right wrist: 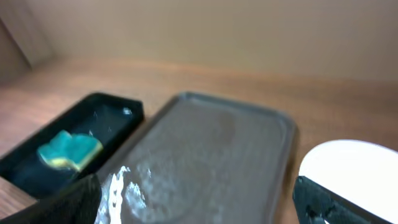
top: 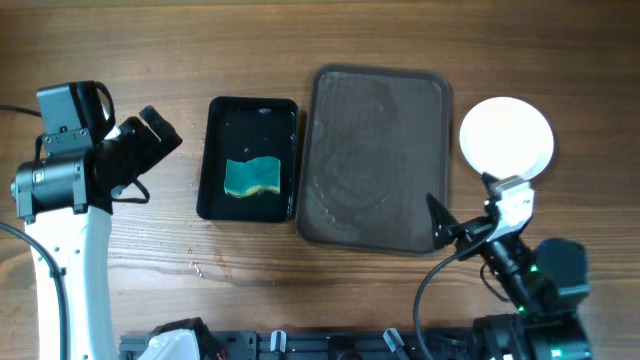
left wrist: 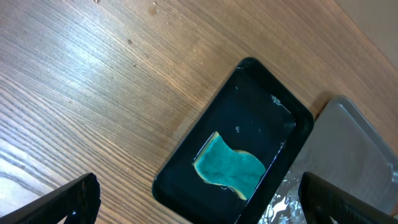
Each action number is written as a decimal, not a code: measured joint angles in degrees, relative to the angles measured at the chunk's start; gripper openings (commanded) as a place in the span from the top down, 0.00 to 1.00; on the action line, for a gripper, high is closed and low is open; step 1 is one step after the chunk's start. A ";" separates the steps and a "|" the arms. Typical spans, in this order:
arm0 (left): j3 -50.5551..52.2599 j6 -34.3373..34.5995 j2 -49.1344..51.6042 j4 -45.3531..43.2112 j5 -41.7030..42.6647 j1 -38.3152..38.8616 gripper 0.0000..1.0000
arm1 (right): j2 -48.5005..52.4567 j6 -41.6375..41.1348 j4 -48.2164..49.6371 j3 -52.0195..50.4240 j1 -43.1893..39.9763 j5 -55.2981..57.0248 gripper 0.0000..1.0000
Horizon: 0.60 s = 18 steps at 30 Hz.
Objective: Clean dirty plates on tray and stack at the side
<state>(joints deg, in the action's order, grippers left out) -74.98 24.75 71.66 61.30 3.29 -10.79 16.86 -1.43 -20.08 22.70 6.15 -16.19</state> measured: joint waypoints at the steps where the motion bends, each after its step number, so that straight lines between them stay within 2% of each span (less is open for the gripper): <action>1: 0.00 0.00 0.00 0.04 0.00 0.00 0.00 | -2.47 0.02 3.65 -3.61 0.00 0.28 0.00; 5: 0.00 0.00 0.00 0.02 0.02 0.00 0.00 | -14.64 0.02 10.51 -14.60 0.00 2.29 0.00; 9: 0.00 0.00 0.00 0.00 0.00 0.00 0.00 | -15.85 0.02 19.71 -20.90 0.00 4.11 0.00; 18: 0.00 0.00 0.00 0.02 0.00 0.00 0.00 | -15.87 0.02 20.55 -22.34 0.00 5.81 0.00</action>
<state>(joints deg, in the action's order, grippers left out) -74.98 24.75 71.66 61.32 3.29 -10.79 0.99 -1.41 0.47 0.36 6.15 -10.37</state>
